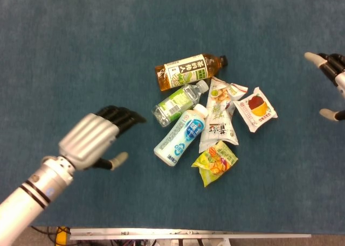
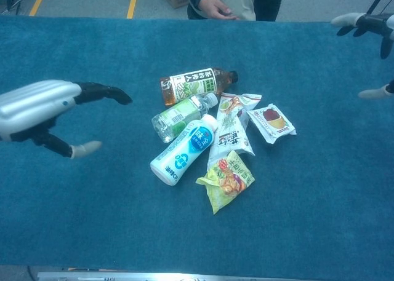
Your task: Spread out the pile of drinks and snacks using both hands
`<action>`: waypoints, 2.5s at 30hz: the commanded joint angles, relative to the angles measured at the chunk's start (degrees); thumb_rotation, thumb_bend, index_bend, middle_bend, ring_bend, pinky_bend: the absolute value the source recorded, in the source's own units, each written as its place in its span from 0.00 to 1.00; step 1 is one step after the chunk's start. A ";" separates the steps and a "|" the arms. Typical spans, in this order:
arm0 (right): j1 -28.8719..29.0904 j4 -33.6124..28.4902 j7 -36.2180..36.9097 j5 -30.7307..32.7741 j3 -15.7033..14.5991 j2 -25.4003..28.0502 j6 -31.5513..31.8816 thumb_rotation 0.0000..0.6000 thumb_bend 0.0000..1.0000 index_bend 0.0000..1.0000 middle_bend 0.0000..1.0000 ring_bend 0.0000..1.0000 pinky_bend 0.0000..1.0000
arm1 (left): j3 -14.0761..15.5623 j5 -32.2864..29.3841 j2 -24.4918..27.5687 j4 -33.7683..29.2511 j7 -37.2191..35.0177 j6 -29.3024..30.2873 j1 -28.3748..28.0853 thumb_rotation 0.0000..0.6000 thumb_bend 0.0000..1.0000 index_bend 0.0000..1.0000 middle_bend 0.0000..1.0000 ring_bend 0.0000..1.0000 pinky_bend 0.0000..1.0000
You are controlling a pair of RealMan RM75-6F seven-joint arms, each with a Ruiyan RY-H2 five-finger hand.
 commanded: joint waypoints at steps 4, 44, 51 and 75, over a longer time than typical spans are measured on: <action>-0.43 1.20 0.83 -0.39 0.00 -0.64 -0.68 1.00 0.00 0.05 0.21 0.21 0.47 | 0.23 0.22 -3.92 1.17 0.97 -2.53 -2.49 1.00 0.35 0.14 0.18 0.14 0.15; -2.19 7.38 7.50 -0.84 0.60 -1.86 -3.19 1.00 0.00 0.05 0.21 0.21 0.47 | -1.71 -25.87 -32.23 11.34 25.09 0.49 -13.64 1.00 0.32 0.00 0.00 0.00 0.04; -2.34 7.39 7.74 -0.81 0.78 -1.77 -3.32 1.00 0.00 0.05 0.21 0.21 0.47 | -0.75 -24.69 -33.59 12.62 25.10 2.06 -13.49 1.00 0.27 0.00 0.00 0.00 0.00; -2.59 5.99 8.54 -0.21 1.18 -0.77 -4.35 1.00 0.00 0.05 0.21 0.21 0.47 | 1.60 -18.39 -36.60 22.74 24.43 3.64 -12.69 1.00 0.26 0.00 0.00 0.00 0.00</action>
